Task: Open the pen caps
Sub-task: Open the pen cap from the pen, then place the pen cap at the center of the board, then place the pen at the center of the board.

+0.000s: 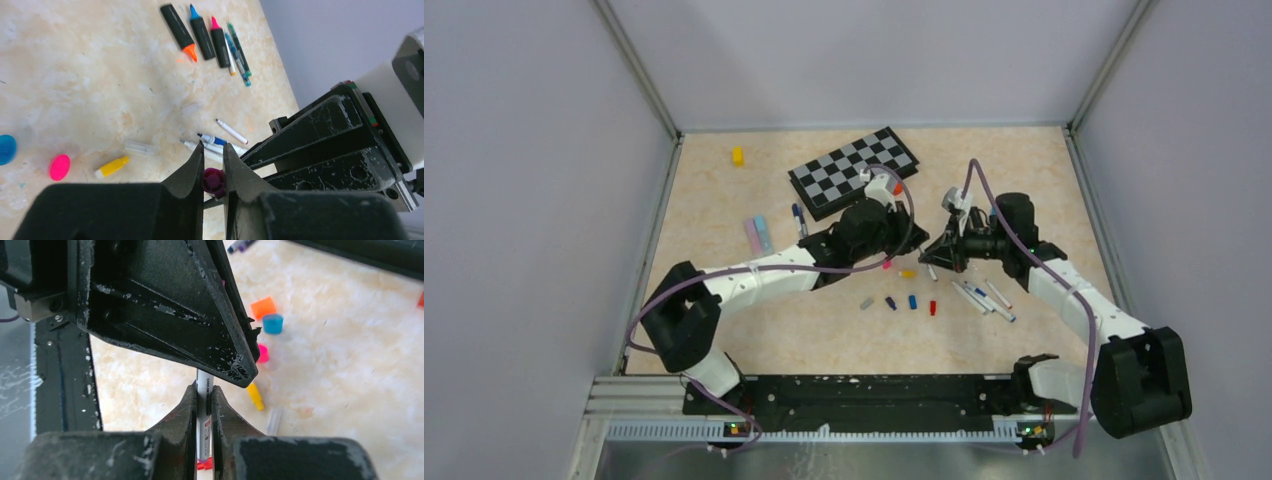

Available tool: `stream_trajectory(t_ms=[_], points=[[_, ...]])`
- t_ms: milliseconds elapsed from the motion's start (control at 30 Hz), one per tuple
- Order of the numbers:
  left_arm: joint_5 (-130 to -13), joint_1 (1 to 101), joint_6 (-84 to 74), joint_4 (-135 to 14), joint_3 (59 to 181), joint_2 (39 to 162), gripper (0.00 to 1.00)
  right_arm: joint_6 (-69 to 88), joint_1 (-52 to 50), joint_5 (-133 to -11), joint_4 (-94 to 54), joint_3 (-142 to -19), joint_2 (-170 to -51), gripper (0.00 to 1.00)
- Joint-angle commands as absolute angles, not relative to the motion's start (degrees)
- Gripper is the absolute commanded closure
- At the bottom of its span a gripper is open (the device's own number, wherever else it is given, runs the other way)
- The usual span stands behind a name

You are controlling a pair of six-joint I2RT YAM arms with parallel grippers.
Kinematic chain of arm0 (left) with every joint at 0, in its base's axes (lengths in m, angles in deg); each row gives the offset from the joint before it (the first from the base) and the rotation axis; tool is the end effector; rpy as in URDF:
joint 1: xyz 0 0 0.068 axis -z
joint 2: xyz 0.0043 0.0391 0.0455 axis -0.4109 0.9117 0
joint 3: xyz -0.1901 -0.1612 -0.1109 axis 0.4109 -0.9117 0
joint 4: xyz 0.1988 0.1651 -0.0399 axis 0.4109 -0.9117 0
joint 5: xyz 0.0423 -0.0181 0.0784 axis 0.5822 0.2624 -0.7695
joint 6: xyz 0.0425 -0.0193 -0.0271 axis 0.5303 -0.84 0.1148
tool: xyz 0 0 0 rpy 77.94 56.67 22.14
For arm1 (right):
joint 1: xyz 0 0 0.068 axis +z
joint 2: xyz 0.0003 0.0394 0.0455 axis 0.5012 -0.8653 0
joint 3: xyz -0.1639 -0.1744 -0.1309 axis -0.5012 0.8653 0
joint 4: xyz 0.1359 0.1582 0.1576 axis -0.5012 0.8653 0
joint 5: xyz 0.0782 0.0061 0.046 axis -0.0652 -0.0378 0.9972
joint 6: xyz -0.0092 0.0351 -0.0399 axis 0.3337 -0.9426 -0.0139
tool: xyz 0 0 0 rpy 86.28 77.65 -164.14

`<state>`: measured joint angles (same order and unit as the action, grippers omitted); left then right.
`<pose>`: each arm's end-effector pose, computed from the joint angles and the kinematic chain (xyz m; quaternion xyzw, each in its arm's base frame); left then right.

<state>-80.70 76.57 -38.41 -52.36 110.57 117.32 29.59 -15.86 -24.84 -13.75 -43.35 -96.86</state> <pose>0.2313 -0.2983 0.2718 0.0475 0.8148 -0.4284 0.3877 0.2239 0.0867 0.2373 -0.3901 0.7183 0.4115 0.4031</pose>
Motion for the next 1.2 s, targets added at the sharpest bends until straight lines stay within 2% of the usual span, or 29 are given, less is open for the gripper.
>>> stream_trajectory(t_ms=[0, 233, 367, 467, 567, 667, 767, 933, 1033, 1167], points=[[-92.9, 71.63, -39.29, -45.7, 110.89, 109.15, 1.0, 36.62, -13.07, -25.35, -7.6, -45.88, -97.4, 1.0], [-99.58, 63.68, -44.91, -37.29, 104.65, 101.77, 1.0, 38.7, -11.85, -26.25, -5.2, -46.75, -99.76, 1.0], [-99.21, 61.77, -43.31, -34.07, 104.06, 100.0, 1.0, 40.2, -11.79, -25.77, -4.18, -47.11, -100.21, 1.0], [-93.8, 60.68, -40.32, -31.63, 103.22, 99.45, 1.0, 45.28, -12.08, -26.59, 0.67, -49.7, -100.22, 1.0], [-82.8, 59.29, -36.82, -28.61, 99.62, 98.34, 1.0, 51.65, -14.97, -26.78, 6.98, -52.23, -99.85, 1.0], [-71.69, 58.01, -34.65, -21.96, 91.92, 95.99, 0.98, 56.23, -19.84, -28.02, 11.23, -52.99, -98.75, 1.0], [-63.77, 57.5, -34.09, -18.31, 85.54, 94.07, 1.0, 58.98, -25.08, -30.51, 14.39, -53.44, -97.06, 1.0], [-51.01, 57.66, -34.19, -17.8, 82.27, 94.78, 1.0, 59.03, -34.03, -35.68, 16.01, -53.15, -95.3, 1.0], [-46.66, 58.68, -34.64, -19.27, 82.49, 96.72, 1.0, 59.15, -36.62, -41.04, 18.77, -53.27, -95.51, 1.0], [-48.37, 63.46, -31.36, -23.25, 83.17, 99.12, 1.0, 58.96, -38.41, -47.93, 20.7, -51.87, -95.94, 1.0]])
